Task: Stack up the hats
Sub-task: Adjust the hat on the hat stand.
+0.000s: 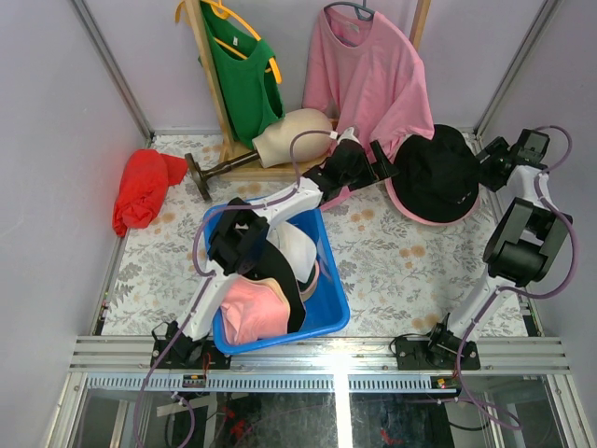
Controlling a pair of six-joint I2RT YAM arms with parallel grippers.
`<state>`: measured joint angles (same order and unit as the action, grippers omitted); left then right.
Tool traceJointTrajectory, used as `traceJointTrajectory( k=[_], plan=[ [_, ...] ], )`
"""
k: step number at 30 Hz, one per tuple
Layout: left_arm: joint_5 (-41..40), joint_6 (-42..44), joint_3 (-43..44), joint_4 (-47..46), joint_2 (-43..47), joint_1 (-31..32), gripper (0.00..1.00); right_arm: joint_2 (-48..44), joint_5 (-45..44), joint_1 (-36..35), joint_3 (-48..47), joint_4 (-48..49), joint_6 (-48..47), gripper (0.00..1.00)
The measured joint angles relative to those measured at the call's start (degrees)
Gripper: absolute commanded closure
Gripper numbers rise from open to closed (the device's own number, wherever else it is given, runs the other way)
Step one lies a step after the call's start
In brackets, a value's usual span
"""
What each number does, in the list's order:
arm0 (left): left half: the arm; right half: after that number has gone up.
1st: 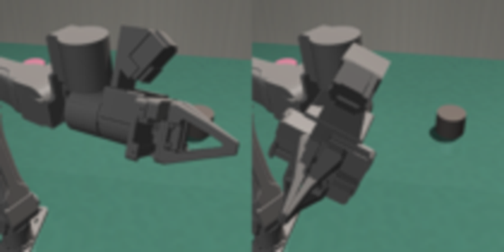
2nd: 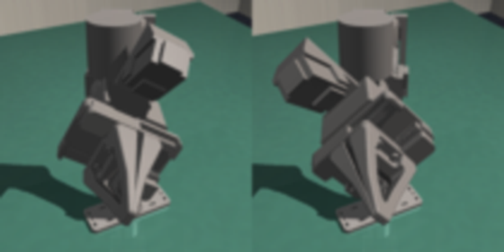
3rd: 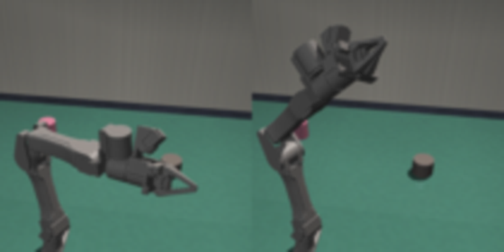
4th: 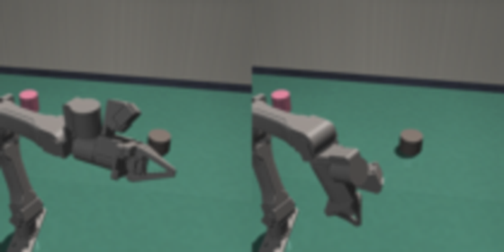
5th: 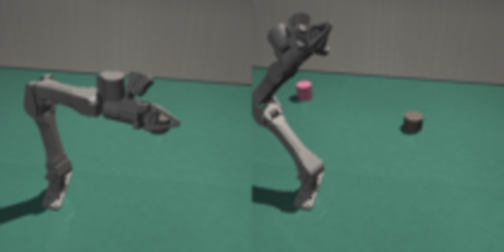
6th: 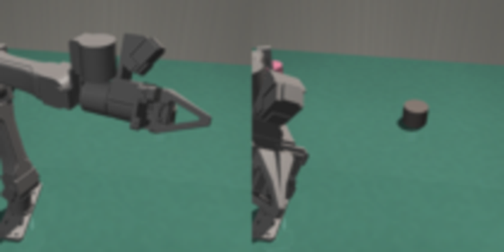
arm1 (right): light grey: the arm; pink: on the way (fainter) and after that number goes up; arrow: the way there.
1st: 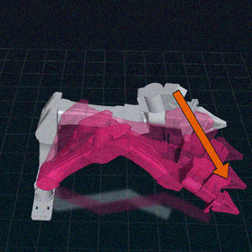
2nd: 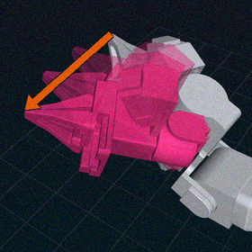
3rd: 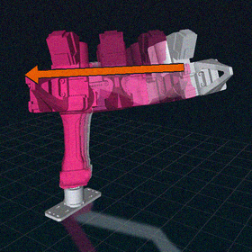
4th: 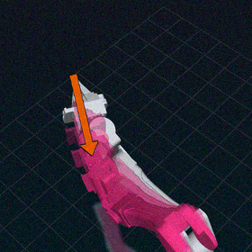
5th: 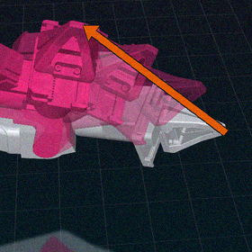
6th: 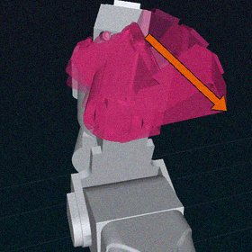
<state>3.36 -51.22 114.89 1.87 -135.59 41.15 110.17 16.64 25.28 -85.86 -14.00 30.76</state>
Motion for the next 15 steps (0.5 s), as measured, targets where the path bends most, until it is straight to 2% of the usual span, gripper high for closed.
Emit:
traceJointTrajectory(
  k=[8,15],
  plan=[
    [1.33,-6.80,-11.56,-12.81,0.83,-4.44,0.04,2.03,1.05,-0.90,-1.60,-2.05,-2.56,0.30],
    [5.86,-13.35,-12.81,-26.58,0.22,-6.88,0.07,2.99,1.05,-2.14,-3.02,-3.87,-4.37,0.30]
  ],
)
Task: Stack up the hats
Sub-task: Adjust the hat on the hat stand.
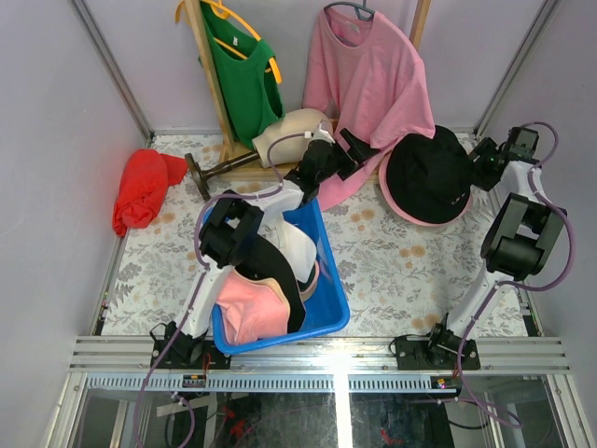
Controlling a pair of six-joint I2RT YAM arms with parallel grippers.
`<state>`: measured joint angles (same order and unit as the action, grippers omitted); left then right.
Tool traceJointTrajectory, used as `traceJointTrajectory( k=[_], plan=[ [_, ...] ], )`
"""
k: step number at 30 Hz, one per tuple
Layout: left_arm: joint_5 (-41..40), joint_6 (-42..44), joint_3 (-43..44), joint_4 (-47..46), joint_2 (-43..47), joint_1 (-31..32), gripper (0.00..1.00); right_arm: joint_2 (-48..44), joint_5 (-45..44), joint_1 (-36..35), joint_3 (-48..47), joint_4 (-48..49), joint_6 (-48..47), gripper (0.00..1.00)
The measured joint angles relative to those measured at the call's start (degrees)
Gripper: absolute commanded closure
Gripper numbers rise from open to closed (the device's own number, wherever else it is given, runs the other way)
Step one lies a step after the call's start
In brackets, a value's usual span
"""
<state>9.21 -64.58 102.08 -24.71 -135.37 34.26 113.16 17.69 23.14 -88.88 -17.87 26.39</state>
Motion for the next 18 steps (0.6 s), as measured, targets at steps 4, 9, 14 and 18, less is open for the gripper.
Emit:
traceJointTrajectory(
  k=[4,9,14,18],
  plan=[
    [2.29,-2.12,-2.29,-6.88,0.09,0.44,0.07,0.39,-0.02,-0.48,-1.09,-0.94,-1.16,0.30],
    [4.76,-3.80,-5.64,-9.90,0.09,0.83,0.08,0.52,-0.13,-1.44,-2.47,-1.68,-2.71,0.30],
    [6.23,-5.01,-6.78,-12.96,0.13,0.87,0.14,0.52,-0.15,-2.84,-2.97,-2.62,-4.07,0.30],
    [7.28,-5.86,-11.02,-15.28,2.75,0.83,0.14,0.52,-0.15,-4.07,-3.08,-3.15,-4.90,0.30]
  ],
)
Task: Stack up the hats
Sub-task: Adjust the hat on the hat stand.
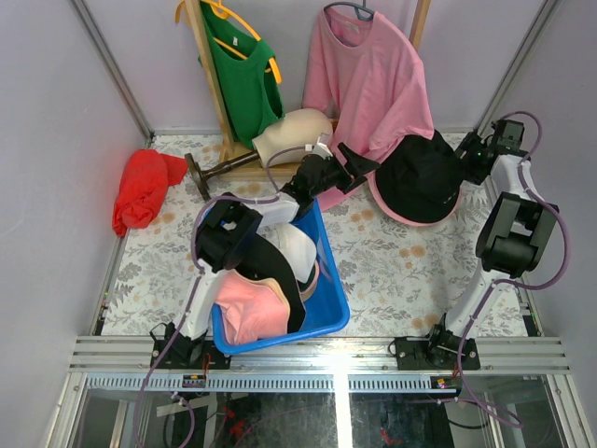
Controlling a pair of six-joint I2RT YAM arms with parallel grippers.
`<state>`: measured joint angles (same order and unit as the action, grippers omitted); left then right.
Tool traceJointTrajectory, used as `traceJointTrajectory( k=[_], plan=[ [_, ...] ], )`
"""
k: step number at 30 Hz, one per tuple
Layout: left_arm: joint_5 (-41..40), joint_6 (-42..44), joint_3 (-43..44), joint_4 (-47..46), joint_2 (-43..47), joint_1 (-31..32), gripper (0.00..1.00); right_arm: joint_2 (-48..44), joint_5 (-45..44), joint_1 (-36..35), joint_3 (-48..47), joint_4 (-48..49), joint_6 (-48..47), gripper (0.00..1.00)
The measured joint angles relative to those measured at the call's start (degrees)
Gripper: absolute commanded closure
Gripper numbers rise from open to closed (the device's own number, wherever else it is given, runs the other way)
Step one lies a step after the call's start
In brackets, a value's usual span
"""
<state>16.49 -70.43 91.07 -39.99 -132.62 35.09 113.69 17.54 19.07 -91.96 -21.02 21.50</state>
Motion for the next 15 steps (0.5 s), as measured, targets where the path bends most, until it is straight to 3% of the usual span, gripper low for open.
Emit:
traceJointTrajectory(
  k=[5,15],
  plan=[
    [-0.22,1.38,-7.67,0.17,6.71,0.00,0.13,0.00,0.02,-1.03,-0.07,-0.52,-0.63,0.30],
    [0.33,2.27,-6.43,0.15,7.26,0.72,0.14,0.00,-0.02,-1.51,-0.07,-0.57,-1.40,0.29]
  ],
)
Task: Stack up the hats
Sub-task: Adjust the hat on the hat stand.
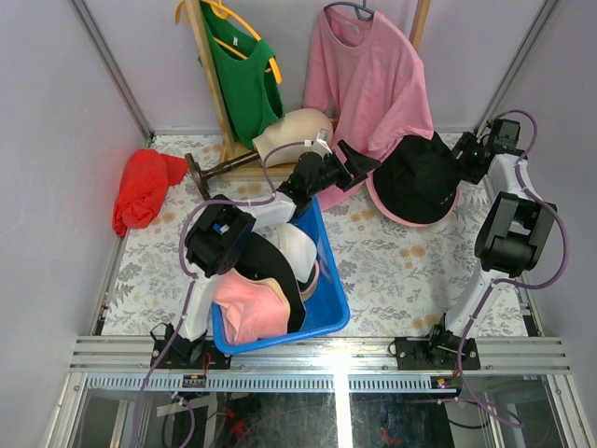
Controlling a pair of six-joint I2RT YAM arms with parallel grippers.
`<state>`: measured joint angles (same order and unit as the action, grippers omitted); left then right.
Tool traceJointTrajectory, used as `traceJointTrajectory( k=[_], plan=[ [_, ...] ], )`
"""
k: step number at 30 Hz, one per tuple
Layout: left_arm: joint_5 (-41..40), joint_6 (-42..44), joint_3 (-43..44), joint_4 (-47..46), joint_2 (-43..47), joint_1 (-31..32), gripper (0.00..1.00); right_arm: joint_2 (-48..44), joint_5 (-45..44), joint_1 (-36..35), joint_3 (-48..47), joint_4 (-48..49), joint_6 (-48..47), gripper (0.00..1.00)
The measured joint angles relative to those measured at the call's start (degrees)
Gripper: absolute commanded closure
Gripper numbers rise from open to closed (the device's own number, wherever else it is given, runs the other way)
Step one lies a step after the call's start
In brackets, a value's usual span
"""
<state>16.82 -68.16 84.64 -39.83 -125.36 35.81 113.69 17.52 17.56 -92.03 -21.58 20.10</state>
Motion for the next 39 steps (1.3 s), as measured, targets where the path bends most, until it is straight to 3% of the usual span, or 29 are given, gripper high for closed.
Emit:
traceJointTrajectory(
  k=[25,31,39],
  plan=[
    [-4.39,2.25,2.91,6.54,-2.64,2.64,0.13,0.00,0.11,0.00,0.02,0.00,0.00,0.29],
    [-6.49,1.20,2.99,4.81,-5.42,3.28,0.13,0.00,0.15,0.00,0.02,0.00,0.00,0.29],
    [-8.57,-2.73,2.82,-4.31,-7.76,3.58,0.18,0.00,0.20,0.00,0.02,0.00,0.00,0.29]
  ],
)
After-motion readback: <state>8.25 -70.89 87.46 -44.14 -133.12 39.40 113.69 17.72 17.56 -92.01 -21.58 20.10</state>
